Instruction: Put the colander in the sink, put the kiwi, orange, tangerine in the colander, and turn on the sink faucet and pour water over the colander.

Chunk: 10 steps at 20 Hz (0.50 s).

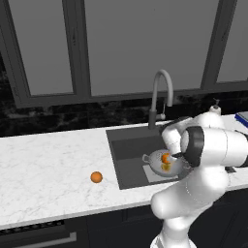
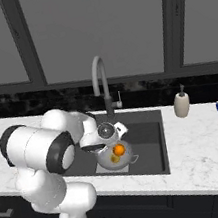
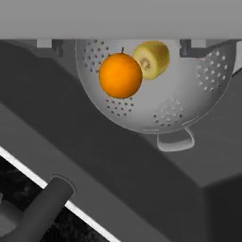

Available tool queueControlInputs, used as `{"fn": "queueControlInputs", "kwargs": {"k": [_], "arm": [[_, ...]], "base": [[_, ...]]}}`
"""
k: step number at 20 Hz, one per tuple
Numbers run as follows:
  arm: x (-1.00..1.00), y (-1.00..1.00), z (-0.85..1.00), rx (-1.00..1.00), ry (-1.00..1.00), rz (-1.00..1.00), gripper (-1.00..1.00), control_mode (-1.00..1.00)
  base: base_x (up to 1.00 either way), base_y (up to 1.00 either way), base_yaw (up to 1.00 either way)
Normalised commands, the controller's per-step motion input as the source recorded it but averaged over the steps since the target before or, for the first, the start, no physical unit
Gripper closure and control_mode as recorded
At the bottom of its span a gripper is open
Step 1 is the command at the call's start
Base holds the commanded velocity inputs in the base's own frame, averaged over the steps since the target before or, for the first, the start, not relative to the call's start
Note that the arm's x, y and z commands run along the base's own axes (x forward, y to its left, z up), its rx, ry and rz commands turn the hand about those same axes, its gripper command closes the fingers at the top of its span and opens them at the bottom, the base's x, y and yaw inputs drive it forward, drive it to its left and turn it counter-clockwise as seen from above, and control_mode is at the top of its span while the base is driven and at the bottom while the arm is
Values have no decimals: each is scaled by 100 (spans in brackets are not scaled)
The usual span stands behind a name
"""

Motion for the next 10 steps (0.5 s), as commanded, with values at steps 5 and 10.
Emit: {"fn": "queueControlInputs", "kwargs": {"k": [5,10], "arm": [[-100,2,100,6,3,0,-100,-100],[-84,1,100,9,8,-7,-100,-100]], "base": [[0,0,0],[0,0,0]]}}
